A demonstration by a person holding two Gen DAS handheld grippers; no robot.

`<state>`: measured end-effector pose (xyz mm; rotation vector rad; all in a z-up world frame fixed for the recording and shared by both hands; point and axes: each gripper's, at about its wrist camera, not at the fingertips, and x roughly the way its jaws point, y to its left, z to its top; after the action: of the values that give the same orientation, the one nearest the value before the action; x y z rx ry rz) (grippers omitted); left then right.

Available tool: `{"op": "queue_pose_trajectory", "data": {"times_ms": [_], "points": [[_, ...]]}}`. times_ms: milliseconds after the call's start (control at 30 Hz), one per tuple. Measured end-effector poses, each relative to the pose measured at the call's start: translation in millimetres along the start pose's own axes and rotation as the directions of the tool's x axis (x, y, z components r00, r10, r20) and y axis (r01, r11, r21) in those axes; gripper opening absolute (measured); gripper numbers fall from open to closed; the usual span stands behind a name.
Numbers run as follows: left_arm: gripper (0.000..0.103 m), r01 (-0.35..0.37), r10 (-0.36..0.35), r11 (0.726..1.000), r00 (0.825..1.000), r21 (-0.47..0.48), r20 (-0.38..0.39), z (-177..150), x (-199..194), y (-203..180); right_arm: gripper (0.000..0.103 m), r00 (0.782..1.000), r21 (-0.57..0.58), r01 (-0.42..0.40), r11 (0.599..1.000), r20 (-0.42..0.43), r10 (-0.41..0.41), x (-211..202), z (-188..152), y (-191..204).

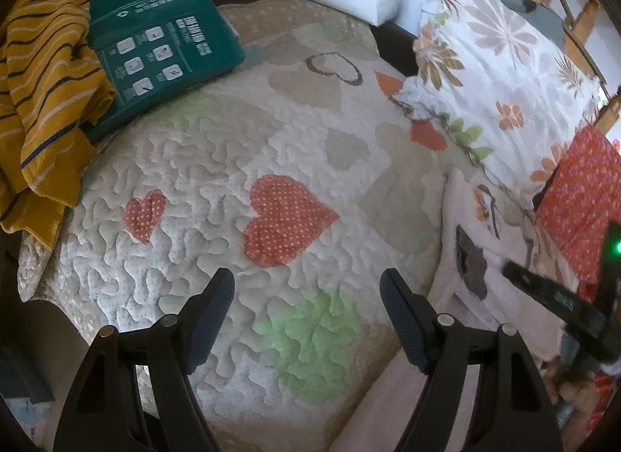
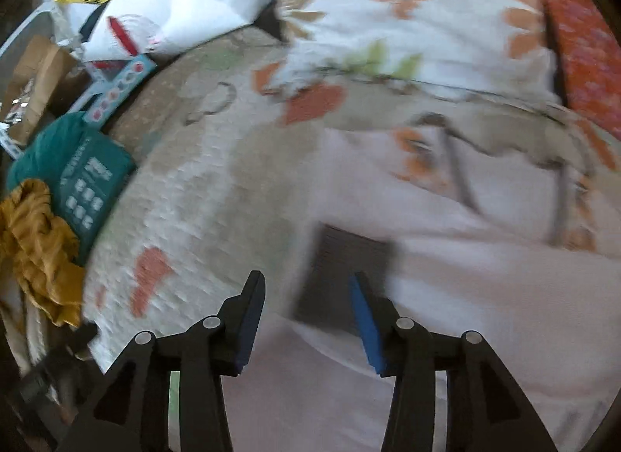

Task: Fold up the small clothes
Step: 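Grasp the grey hem band with the left gripper while the right gripper grasps it too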

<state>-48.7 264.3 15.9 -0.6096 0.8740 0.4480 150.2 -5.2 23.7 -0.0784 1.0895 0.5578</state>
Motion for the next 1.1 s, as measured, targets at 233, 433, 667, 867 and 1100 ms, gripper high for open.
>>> {"op": "queue_pose_trajectory", "data": {"times_ms": [233, 433, 667, 867, 1100], "points": [[0.076, 0.033, -0.027, 0.995, 0.998, 0.093, -0.064, -18.4, 16.3, -17.2, 0.056, 0.995, 0.228, 0.070, 0.971, 0.054, -0.084, -86.8, -76.2, -130.1], [0.068, 0.112, -0.086, 0.981, 0.984, 0.159, -0.158, -44.0, 39.3, -33.4, 0.059, 0.983, 0.451, 0.141, 0.881, 0.043, -0.179, -136.3, -164.3, -234.3], [0.052, 0.239, -0.208, 0.959, 0.959, 0.155, -0.195, -74.2, 45.8, -35.7, 0.059, 0.986, 0.601, -0.144, 0.786, 0.155, 0.063, -124.9, -240.2, -263.0], [0.030, 0.342, -0.308, 0.932, 0.922, 0.120, -0.234, -94.5, 39.7, -22.3, 0.059, 0.932, 0.601, -0.362, 0.712, 0.234, 0.276, -110.1, -261.6, -238.8], [0.022, 0.409, -0.379, 0.911, 0.883, 0.057, -0.277, -130.4, 32.5, -8.8, 0.059, 0.890, 0.585, -0.453, 0.673, 0.263, 0.371, -105.1, -286.1, -218.0]]}}
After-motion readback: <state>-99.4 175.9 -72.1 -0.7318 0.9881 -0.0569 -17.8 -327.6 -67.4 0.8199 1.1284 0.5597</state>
